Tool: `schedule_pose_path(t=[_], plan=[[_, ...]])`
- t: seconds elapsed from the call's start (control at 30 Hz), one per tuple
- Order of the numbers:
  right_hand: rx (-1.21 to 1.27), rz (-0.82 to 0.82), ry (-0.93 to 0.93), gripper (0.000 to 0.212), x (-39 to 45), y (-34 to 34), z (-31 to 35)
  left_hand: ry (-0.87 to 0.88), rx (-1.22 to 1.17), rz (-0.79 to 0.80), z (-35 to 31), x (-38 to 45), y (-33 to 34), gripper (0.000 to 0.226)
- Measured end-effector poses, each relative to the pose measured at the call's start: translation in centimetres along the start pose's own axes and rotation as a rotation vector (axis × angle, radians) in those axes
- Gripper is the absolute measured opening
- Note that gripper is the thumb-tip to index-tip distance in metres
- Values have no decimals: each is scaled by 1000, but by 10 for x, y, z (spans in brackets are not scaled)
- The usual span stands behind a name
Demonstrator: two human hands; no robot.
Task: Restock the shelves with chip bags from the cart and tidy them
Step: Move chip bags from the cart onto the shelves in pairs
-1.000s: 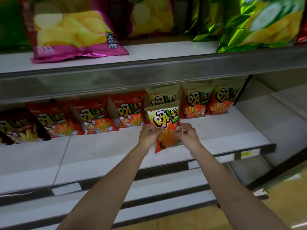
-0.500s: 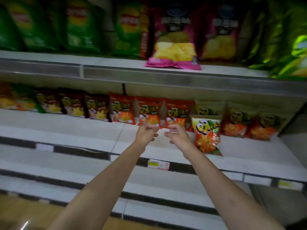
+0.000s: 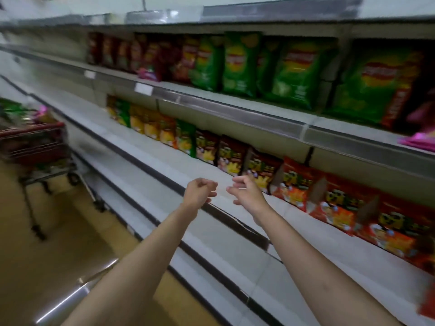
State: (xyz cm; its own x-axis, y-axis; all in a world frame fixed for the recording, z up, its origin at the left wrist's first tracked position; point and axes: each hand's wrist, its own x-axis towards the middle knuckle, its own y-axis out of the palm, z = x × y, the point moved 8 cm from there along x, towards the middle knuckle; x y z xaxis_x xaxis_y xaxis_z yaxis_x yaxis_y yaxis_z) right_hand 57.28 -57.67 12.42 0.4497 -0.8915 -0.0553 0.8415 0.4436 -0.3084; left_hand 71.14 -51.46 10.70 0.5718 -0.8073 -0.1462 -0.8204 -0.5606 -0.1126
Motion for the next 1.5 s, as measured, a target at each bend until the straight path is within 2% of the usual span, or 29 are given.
schedule_pose_path(t=[0.37, 0.5, 0.6, 0.87, 1.1, 1.27, 1.5], plan=[[-10, 264, -114, 32, 97, 266, 104, -12, -109, -315, 15, 101, -285, 13], [-33, 379, -149, 34, 119, 352, 134, -18, -119, -411, 22, 114, -367, 21], [-40, 451, -162, 35, 136, 409, 150, -25, -121, -493, 30, 124, -418, 18], [-37, 613, -228, 33, 204, 544, 186, -43, -113, -667, 42, 175, -523, 9], [21, 735, -294, 31, 310, 646, 248, -29, -67, -766, 7, 275, -610, 13], [35, 793, -307, 33, 376, 703, 279, -27, -28, -784, -15, 336, -652, 18], [26, 873, -287, 30, 428, 781, 285, -99, -21, -829, 1, 392, -713, 15]])
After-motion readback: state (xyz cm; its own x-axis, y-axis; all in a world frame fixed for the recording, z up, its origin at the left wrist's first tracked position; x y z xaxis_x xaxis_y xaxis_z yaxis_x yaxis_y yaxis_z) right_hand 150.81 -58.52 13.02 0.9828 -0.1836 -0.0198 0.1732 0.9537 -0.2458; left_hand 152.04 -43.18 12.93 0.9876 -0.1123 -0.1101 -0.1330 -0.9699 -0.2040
